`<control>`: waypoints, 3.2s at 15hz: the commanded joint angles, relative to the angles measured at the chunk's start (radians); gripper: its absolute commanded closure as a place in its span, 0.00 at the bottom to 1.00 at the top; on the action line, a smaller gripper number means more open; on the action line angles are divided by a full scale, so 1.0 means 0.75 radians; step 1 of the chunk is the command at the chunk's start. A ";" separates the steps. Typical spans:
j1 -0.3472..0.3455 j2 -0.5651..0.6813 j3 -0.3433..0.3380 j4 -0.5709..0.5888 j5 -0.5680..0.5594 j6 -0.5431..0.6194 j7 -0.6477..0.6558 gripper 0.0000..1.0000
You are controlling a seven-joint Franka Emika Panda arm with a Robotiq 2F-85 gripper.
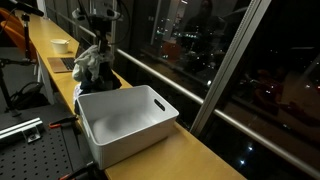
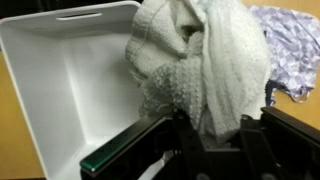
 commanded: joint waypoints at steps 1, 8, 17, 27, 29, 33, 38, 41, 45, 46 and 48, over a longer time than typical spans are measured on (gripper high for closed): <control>-0.062 -0.180 0.037 0.092 -0.077 -0.210 0.051 0.96; -0.205 -0.362 0.055 0.454 -0.154 -0.622 -0.003 0.96; -0.374 -0.276 0.007 0.904 -0.170 -0.858 -0.183 0.96; -0.397 -0.140 -0.096 0.516 0.122 -0.468 -0.262 0.96; -0.396 -0.116 -0.097 0.450 0.128 -0.422 -0.256 0.96; -0.403 -0.123 -0.109 0.334 0.114 -0.377 -0.258 0.96; -0.390 -0.136 -0.104 0.250 0.088 -0.353 -0.245 0.50; -0.366 -0.169 -0.083 0.214 0.075 -0.333 -0.233 0.29; -0.290 -0.181 -0.004 0.189 0.140 -0.316 -0.218 0.01; -0.261 -0.168 0.025 0.189 0.165 -0.300 -0.203 0.00; -0.190 -0.131 0.102 0.182 0.175 -0.246 -0.153 0.00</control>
